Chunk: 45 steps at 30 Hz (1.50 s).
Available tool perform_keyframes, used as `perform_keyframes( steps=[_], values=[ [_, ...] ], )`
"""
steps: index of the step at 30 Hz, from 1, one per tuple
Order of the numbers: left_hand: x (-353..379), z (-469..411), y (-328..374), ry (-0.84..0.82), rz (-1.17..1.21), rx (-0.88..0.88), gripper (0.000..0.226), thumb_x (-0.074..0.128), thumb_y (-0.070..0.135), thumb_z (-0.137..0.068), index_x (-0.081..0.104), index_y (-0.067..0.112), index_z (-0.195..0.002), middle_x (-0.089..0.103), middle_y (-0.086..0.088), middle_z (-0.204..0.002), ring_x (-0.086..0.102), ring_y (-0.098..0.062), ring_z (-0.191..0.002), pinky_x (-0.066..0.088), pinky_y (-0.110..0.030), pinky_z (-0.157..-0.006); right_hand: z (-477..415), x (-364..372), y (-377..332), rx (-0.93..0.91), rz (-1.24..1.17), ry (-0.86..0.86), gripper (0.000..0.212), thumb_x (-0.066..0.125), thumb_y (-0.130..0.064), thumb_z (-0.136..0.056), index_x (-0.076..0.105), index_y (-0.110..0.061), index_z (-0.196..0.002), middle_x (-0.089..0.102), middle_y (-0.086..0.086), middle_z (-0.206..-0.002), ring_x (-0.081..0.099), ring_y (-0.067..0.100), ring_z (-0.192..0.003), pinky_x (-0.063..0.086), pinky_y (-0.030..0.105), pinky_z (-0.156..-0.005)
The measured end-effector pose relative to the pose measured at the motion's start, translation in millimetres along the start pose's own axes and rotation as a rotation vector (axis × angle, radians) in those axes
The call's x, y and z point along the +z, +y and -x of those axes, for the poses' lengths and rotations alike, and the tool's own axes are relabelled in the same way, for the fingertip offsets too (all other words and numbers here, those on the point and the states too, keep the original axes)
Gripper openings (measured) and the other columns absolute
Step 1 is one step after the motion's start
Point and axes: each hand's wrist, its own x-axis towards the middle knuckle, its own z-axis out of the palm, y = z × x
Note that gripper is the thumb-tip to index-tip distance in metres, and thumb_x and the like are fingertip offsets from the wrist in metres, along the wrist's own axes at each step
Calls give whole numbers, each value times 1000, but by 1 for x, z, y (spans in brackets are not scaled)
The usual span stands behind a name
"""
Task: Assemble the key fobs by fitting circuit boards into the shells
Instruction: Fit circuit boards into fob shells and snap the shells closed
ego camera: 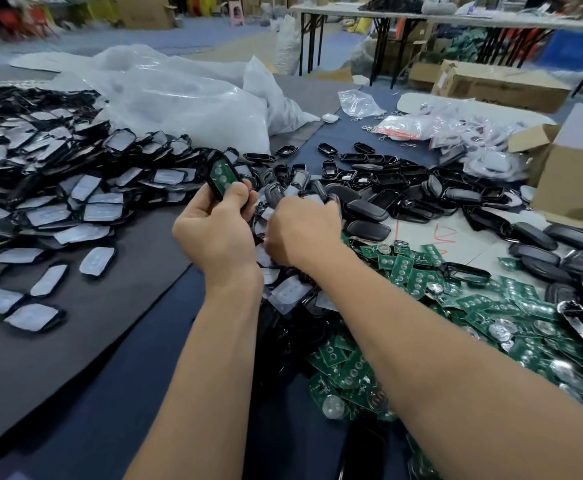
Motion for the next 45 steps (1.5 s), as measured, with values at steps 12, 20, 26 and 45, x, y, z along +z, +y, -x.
perform_keyframes(
  steps=[12, 20, 26, 45],
  values=[
    [2, 10, -8, -100, -94, 7, 19, 69, -8, -90, 75, 6, -78, 73, 0, -69, 67, -13, -65, 58, -24, -70, 60, -1, 33, 202, -839, 301, 32, 64, -5, -89, 82, -25, -105, 81, -3, -94, 74, 16, -89, 58, 33, -87],
    [21, 68, -40, -525, -288, -247, 12, 69, -3, -92, 75, 1, -83, 79, -12, -80, 76, -21, -67, 62, -27, -67, 145, -30, 121, 484, -1589, 415, 24, 70, 7, -90, 79, -15, -96, 79, 5, -83, 58, 7, -58, 49, 17, -52],
    [28, 102, -55, -846, -514, -237, 35, 66, 14, -77, 64, -11, -101, 74, -21, -93, 69, -28, -81, 64, -46, -76, 165, -18, 138, 582, -1677, 467, 22, 71, 9, -88, 75, -8, -102, 77, 8, -80, 56, 9, -55, 49, 20, -51],
    [23, 125, -55, -972, -569, -94, 19, 82, 28, -73, 74, 12, -79, 49, 5, -50, 40, -14, -47, 38, -29, -46, 169, -12, 141, 653, -1794, 655, 14, 77, 1, -88, 74, -12, -92, 76, 2, -72, 63, 9, -53, 53, 20, -54]
  ],
)
